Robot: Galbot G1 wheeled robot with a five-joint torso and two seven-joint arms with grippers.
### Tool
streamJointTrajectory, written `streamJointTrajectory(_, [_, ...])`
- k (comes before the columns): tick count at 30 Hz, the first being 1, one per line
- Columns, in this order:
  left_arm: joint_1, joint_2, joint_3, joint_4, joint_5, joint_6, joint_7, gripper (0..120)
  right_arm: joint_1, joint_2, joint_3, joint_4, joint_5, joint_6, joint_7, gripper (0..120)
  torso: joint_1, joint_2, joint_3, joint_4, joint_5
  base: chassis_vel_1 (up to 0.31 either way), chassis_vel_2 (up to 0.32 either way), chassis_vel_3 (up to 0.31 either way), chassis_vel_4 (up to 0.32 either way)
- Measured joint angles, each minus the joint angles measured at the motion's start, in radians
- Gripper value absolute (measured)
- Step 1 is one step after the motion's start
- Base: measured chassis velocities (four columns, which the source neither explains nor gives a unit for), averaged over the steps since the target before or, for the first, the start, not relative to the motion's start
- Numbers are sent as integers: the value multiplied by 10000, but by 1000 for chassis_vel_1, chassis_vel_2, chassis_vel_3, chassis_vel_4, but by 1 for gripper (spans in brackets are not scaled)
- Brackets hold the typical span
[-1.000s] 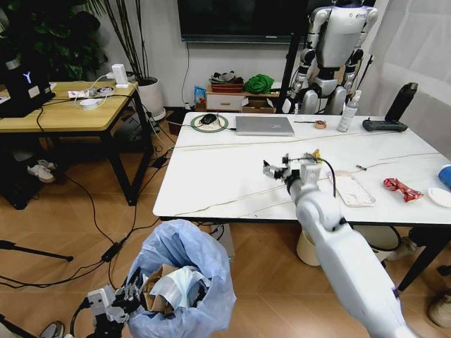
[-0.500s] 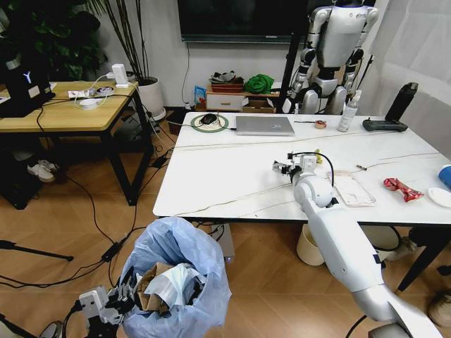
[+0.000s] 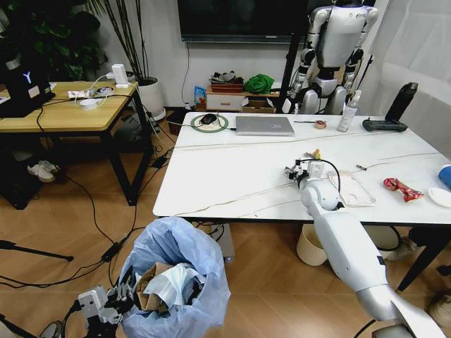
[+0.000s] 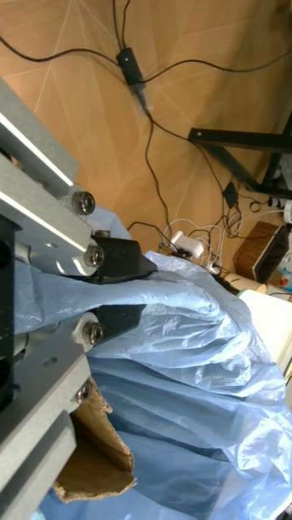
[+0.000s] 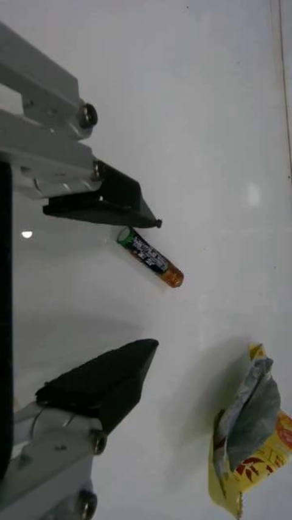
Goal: Pick up the trash bin and place the trash from the table into it.
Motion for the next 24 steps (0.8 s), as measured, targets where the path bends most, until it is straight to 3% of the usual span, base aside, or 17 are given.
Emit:
streamJointTrajectory(13, [-9,92,-48,0,-110,11,-13,0,-31,28,-271,139,38,-58,-7,1,0,0,0,2,-1,0,0,0,0])
streamJointTrajectory(20, [-25,137,-95,1,-176,11,-13,0,-152,-67,-314,298,302,-3,-145,0,0,0,0,1,-1,0,0,0,0])
streamJointTrajectory(24, [-63,170,-104,34,-210,15,-13,0,-393,-476,-351,1392,1437,561,-745,0,1,-1,1,2,0,0,0,0,0])
